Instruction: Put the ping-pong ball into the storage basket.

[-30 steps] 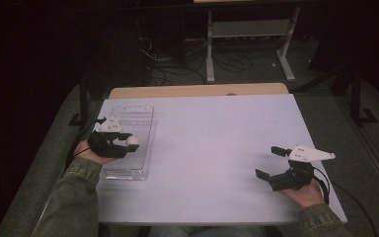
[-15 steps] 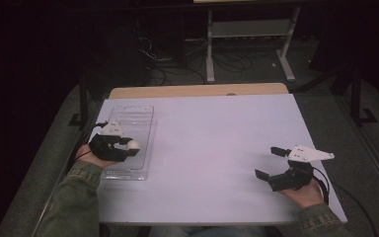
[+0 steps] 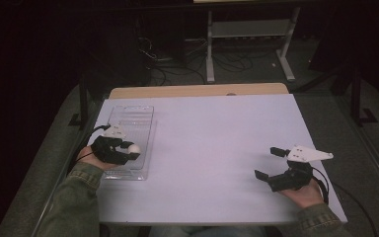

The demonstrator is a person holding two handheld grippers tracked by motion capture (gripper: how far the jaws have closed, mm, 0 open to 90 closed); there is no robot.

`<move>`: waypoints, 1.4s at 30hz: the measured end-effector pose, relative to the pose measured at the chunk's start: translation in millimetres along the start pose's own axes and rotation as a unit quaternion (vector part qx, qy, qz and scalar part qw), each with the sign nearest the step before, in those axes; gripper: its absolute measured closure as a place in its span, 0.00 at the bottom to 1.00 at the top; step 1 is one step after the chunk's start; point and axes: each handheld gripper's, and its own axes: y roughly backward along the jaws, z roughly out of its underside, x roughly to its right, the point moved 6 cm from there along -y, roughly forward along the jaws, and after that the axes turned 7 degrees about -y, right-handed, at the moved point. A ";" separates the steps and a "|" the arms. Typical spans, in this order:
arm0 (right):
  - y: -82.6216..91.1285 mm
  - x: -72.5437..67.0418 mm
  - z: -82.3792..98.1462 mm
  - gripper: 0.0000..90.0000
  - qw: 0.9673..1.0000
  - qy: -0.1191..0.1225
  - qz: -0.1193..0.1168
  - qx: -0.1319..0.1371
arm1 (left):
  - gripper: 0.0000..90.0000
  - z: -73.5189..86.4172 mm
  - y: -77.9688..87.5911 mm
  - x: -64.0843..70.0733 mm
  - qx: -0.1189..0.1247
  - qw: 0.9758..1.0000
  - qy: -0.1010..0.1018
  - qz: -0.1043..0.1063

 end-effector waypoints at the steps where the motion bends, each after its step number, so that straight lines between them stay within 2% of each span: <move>1: -0.1 -0.1 0.2 0.00 1.000 0.000 0.000 -0.001 | 0.56 0.2 -0.6 0.3 -0.002 1.000 0.001 0.002; 20: -1.8 -0.9 1.7 0.00 1.000 0.001 -0.004 -0.008 | 0.56 5.1 -13.3 4.6 -0.040 0.999 -0.007 0.026; 36: -2.6 -0.9 2.3 0.00 1.000 0.000 -0.004 -0.011 | 0.55 8.2 -13.0 3.7 -0.057 0.998 -0.010 0.021; 42: -2.7 -1.0 2.3 0.00 1.000 0.000 -0.004 -0.011 | 0.47 6.1 -9.6 2.3 -0.048 0.999 -0.006 0.013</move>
